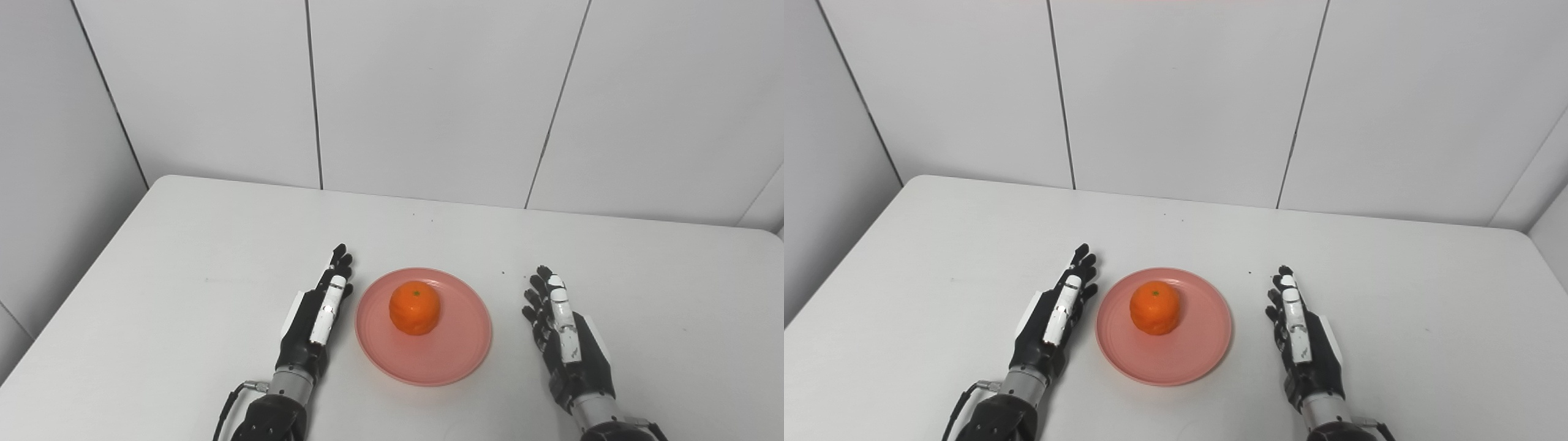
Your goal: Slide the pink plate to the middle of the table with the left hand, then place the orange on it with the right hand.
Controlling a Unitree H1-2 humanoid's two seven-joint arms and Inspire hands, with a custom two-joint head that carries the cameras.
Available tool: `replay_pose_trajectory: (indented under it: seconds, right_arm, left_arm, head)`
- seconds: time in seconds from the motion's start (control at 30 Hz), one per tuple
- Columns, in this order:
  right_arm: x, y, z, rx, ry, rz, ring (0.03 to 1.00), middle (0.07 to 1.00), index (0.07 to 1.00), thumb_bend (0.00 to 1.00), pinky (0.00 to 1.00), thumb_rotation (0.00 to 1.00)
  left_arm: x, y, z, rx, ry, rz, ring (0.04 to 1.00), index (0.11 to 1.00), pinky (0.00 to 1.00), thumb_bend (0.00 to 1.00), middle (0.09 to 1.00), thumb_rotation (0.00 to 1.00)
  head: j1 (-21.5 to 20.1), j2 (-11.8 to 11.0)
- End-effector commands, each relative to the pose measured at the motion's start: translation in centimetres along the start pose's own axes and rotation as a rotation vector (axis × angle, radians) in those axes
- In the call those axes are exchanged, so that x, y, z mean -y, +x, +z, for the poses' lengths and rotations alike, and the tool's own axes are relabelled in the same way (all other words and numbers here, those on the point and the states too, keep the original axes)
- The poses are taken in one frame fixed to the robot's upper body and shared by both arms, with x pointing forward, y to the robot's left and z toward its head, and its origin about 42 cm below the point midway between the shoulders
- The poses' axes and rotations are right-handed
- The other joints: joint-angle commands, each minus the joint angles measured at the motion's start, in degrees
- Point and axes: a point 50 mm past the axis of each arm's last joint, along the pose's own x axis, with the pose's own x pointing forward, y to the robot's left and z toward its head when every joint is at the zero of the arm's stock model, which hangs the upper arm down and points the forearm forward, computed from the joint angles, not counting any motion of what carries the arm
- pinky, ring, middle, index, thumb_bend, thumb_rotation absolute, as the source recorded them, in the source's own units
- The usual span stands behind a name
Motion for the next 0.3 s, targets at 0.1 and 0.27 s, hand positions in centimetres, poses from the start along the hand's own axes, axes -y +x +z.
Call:
replay_pose_trajectory:
  seconds: [0.1,0.27]
  right_arm:
    - [0.07,0.17,1.02,0.066,0.001,0.017,1.0,1.0,1.0,0.34,1.0,1.0]
    - [-0.06,-0.03,1.19,0.072,-0.006,0.021,1.0,1.0,1.0,0.34,1.0,1.0]
  left_arm:
    - [0.33,0.12,1.22,0.082,0.023,0.007,0.999,1.0,1.0,0.4,1.0,1.0]
    - [0.22,-0.04,1.26,0.09,0.034,0.017,0.998,1.0,1.0,0.39,1.0,1.0]
  head:
    - [0.0,-0.1]
    - [0.1,0.0]
